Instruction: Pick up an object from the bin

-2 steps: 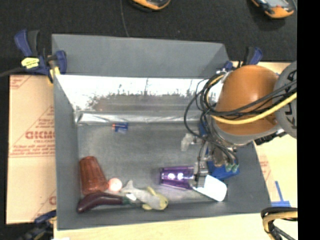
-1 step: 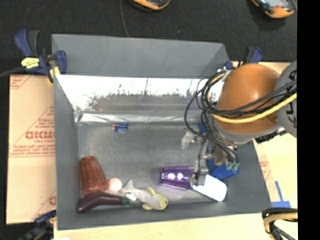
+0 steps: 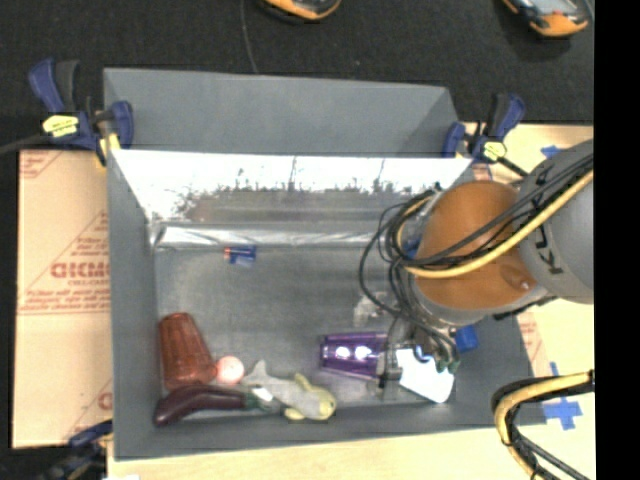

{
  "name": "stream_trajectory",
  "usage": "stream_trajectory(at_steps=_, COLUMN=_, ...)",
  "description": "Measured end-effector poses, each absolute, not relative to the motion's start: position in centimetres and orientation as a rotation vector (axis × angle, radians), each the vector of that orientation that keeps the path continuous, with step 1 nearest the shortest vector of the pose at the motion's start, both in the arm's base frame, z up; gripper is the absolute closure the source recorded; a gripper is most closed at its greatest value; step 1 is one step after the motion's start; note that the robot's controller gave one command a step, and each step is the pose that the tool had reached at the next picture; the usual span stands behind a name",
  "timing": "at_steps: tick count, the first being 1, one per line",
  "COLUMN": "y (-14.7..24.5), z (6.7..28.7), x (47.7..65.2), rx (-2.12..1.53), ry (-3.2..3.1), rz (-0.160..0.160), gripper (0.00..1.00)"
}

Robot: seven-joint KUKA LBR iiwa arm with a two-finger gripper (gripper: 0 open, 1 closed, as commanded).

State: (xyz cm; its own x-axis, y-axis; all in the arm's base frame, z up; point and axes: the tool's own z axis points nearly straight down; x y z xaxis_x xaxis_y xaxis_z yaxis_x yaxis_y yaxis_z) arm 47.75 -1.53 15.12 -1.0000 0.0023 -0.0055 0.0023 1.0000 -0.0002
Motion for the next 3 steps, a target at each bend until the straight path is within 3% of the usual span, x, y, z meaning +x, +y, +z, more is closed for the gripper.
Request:
stream_trajectory(at_steps=1, y=-0.4, z=11.2, x=49.1, rx=0.084, ry=3.126, rz=0.003, gripper=0.0)
stream_trajectory(at_steps=2, y=0.1, z=7.0, x=48.2, rx=-0.067, ry=3.133, rz=0.0, gripper=1.0)
stream_trajectory(at_steps=3, y=0.1, z=7.0, x=48.2, rx=-0.067, ry=3.133, rz=-0.001, gripper=1.0)
